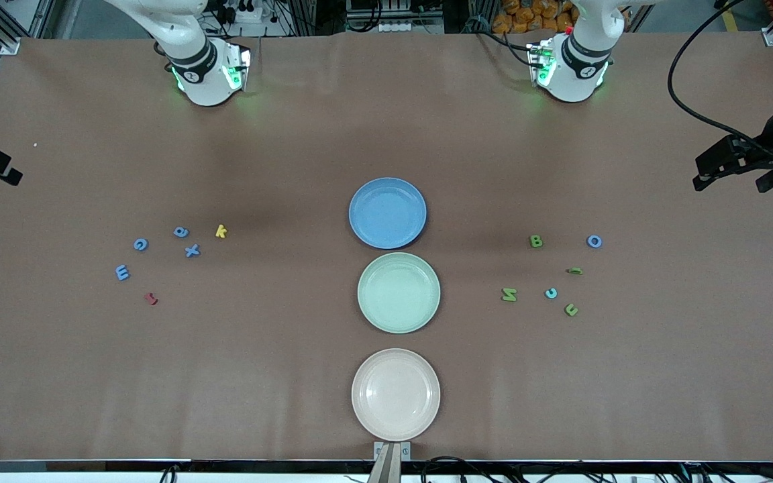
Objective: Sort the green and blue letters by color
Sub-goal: 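Move the right gripper and the left gripper out toward the letters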
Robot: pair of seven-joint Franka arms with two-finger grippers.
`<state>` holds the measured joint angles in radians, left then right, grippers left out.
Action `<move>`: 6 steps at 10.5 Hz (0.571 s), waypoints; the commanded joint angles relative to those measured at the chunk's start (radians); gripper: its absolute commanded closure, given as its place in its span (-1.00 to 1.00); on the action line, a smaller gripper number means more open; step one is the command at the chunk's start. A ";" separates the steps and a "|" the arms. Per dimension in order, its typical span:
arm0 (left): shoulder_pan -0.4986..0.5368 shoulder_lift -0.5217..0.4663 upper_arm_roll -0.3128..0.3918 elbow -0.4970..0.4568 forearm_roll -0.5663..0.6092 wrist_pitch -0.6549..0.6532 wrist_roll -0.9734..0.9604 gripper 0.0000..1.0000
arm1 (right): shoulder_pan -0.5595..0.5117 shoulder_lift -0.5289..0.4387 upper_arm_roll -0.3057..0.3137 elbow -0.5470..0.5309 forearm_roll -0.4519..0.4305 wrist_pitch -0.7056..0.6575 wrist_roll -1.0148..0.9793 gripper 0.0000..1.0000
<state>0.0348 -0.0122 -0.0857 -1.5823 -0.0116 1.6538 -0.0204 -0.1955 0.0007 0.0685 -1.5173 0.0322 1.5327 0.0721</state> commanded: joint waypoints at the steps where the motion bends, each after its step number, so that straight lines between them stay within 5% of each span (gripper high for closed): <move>1: 0.000 -0.008 0.000 -0.008 -0.008 0.011 0.000 -1.00 | 0.013 0.002 -0.004 0.003 -0.006 -0.012 -0.012 -1.00; 6: -0.001 0.020 -0.002 -0.024 -0.027 0.009 0.004 -1.00 | 0.021 0.016 0.002 0.002 -0.006 -0.016 -0.006 -1.00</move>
<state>0.0347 -0.0086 -0.0857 -1.5878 -0.0118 1.6538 -0.0204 -0.1820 0.0095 0.0729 -1.5176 0.0322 1.5237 0.0663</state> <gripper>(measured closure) 0.000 0.000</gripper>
